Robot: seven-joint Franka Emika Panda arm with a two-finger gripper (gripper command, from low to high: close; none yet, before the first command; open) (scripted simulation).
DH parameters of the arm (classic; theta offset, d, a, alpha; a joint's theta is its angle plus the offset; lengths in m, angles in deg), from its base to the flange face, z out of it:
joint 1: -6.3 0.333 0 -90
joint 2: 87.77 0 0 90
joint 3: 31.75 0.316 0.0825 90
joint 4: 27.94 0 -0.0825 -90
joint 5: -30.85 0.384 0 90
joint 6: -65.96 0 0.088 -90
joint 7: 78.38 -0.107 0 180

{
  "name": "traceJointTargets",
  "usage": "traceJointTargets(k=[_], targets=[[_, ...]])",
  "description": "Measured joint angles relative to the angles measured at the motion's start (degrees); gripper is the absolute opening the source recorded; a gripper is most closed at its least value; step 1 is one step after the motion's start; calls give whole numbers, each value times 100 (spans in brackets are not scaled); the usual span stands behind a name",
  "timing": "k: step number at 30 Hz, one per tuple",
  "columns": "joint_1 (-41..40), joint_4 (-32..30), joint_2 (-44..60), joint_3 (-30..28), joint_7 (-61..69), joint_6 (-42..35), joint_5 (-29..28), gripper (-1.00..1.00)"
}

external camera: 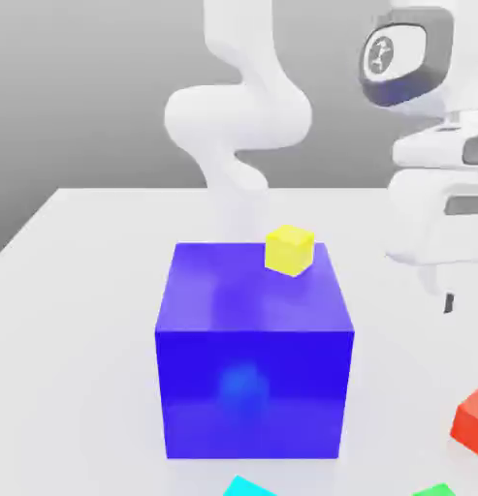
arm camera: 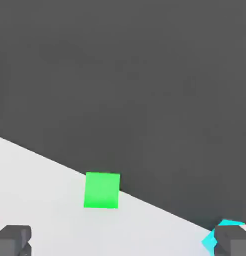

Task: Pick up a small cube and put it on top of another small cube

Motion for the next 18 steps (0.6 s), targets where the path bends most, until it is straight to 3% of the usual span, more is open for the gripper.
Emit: traceJointTargets(k=[8,12,13,18], targets=[[549,-35,1583,275,-120,533,-185,0],[940,125,2413,-126,-454,1098,-643,0],[1018,158,2558,-220,-520,1205,-733,-100],[1016,158,2558,-218,-520,1209,-733,-100]])
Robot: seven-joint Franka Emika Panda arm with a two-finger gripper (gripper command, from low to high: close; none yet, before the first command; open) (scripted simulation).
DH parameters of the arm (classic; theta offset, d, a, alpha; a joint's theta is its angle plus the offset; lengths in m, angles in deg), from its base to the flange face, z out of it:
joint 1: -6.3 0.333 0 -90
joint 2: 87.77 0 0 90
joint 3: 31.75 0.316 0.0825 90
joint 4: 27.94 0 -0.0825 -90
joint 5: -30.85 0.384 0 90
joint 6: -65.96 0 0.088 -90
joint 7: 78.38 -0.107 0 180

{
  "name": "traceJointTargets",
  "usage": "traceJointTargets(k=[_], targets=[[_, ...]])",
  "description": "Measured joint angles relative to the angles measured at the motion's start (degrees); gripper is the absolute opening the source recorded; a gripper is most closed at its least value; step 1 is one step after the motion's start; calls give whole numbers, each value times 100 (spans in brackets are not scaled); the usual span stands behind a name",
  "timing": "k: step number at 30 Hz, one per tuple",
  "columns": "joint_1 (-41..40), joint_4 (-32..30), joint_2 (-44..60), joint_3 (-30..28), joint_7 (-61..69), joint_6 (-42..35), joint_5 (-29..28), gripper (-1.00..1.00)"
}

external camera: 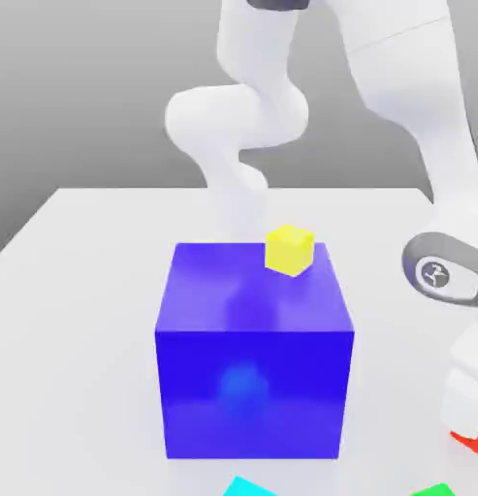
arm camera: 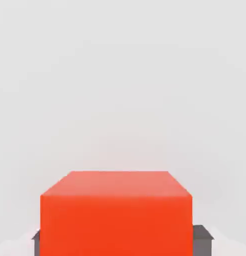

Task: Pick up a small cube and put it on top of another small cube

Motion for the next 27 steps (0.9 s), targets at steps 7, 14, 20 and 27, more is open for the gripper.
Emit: traceJointTargets(k=[7,14,20,27], targets=[[-418,-179,-827,394,460,-633,622,-100],[-1557,5,-1149,-281,940,-1097,1191,-100],[-2500,155,-1361,-845,1415,-1312,1771,-100],[-2518,191,-727,-1018,1349,-700,1667,100]])
